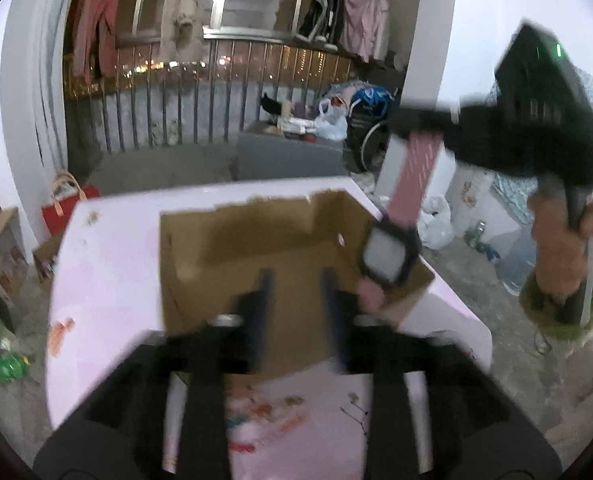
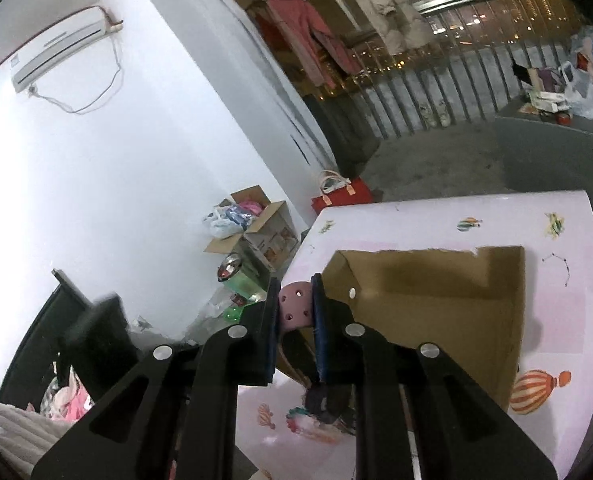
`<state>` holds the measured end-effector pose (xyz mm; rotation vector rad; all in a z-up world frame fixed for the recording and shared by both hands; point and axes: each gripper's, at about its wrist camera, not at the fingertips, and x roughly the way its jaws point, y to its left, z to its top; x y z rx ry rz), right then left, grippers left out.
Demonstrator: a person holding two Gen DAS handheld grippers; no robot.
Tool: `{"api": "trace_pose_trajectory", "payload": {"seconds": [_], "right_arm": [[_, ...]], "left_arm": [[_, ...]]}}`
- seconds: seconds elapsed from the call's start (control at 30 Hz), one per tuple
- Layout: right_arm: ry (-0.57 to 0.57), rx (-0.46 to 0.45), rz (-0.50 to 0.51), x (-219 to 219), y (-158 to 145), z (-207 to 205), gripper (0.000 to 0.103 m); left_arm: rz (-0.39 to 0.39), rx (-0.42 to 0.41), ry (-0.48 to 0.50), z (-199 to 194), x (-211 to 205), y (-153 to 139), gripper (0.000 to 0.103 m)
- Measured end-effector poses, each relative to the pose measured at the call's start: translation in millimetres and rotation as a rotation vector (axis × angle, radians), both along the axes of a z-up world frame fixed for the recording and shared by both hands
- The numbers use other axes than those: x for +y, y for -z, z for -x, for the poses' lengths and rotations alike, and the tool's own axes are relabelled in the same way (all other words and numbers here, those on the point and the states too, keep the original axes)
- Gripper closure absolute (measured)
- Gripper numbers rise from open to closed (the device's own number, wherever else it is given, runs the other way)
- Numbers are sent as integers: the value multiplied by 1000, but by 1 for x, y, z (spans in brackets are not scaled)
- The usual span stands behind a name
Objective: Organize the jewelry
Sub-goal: 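Lift the watch with the right gripper toward the box while the left gripper releases, then lower the watch into the cardboard box and open the right gripper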
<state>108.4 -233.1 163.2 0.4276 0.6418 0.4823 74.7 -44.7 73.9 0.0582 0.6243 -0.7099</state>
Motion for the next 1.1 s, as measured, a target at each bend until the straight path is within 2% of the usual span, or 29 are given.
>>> {"api": "trace_pose_trajectory", "payload": {"seconds": [0.03, 0.1, 0.17, 0.4, 0.53, 0.6, 0.67, 0.7, 0.8, 0.83, 0.87, 1.0, 1.1], "right_arm": [[-8, 1, 3, 4, -1, -1, 88], [-12, 5, 11, 8, -3, -3, 88], [-26, 20, 0, 13, -2, -5, 88], [-68, 49, -35, 28, -6, -5, 88], [-78, 27, -31, 36, -18, 6, 88], [-75, 18, -30, 36, -23, 10, 88], [-67, 5, -29, 35, -27, 14, 88], [-62, 1, -25, 35, -28, 14, 88], [-36, -8, -12, 27, -27, 17, 88], [-29, -8, -10, 25, -28, 16, 88], [-18, -5, -3, 22, -28, 14, 88], [29, 30, 27, 6, -23, -5, 88], [63, 92, 69, -7, -10, -32, 88]], "left_arm": [[20, 9, 9, 4, 0, 6, 52], [40, 29, 23, 10, 0, 18, 49], [34, 2, 16, 17, -2, 24, 45], [-113, -122, 8, 32, -38, 45, 44], [-176, -206, -49, 36, -51, 53, 45], [-195, -240, -82, 37, -55, 55, 57], [-213, -253, -102, 39, -55, 54, 81], [-220, -258, -114, 38, -56, 56, 85], [-228, -287, -138, 36, -54, 53, 86], [-241, -299, -146, 36, -52, 51, 95], [-258, -309, -153, 33, -51, 50, 99], [-302, -313, -166, 14, -45, 42, 99], [-345, -263, -162, -22, -40, 32, 99]]}}
